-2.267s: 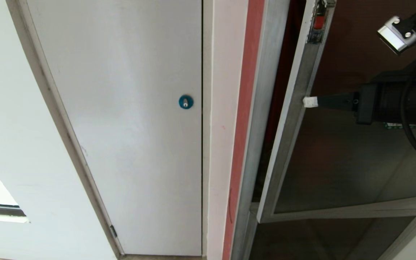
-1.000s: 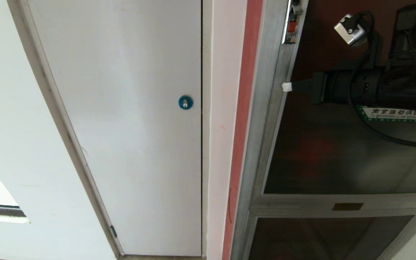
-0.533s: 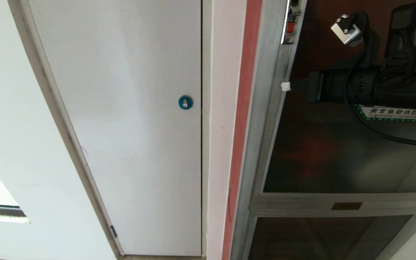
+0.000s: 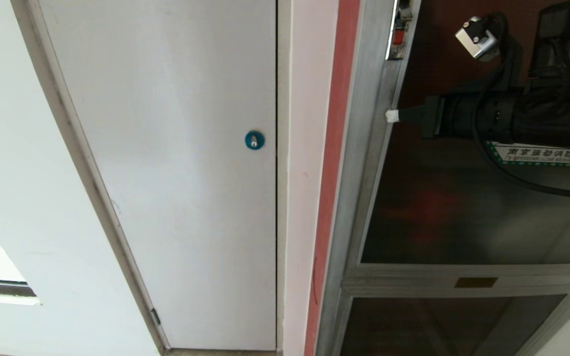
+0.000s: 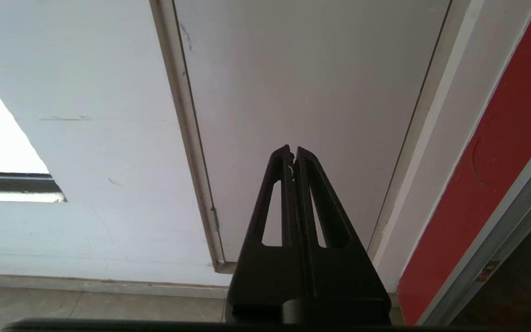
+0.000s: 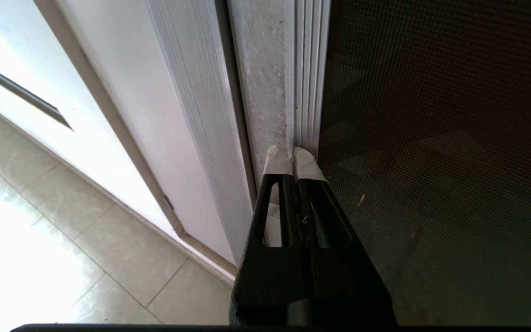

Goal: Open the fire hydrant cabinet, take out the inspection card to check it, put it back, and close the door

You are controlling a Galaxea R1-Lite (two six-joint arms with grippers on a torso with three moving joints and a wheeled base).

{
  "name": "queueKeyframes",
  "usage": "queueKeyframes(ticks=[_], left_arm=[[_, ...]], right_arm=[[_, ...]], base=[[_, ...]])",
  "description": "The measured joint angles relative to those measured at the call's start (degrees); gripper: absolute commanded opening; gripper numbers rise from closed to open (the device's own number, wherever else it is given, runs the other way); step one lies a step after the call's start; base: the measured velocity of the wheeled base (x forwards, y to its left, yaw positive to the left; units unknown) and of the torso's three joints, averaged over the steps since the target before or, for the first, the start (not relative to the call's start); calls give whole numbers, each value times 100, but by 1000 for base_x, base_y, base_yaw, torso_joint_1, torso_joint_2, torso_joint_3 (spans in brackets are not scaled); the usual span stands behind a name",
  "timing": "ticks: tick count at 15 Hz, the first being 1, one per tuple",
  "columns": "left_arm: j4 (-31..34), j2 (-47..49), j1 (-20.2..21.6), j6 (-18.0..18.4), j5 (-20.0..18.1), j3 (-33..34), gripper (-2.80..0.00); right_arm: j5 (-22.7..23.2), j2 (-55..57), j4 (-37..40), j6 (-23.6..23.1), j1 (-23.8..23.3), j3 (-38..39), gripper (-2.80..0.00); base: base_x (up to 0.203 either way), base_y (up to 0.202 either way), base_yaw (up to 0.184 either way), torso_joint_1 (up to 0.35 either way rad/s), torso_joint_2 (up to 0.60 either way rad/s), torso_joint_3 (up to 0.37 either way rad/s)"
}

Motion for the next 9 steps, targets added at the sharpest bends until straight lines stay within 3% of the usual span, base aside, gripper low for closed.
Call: queueKeyframes(ticks=[9], left_arm=[[-2, 0, 0, 0, 2, 0, -280]], right_arm=[[3, -660, 2, 185, 273, 610, -280]], base=[[0, 0, 0, 0, 0, 0]])
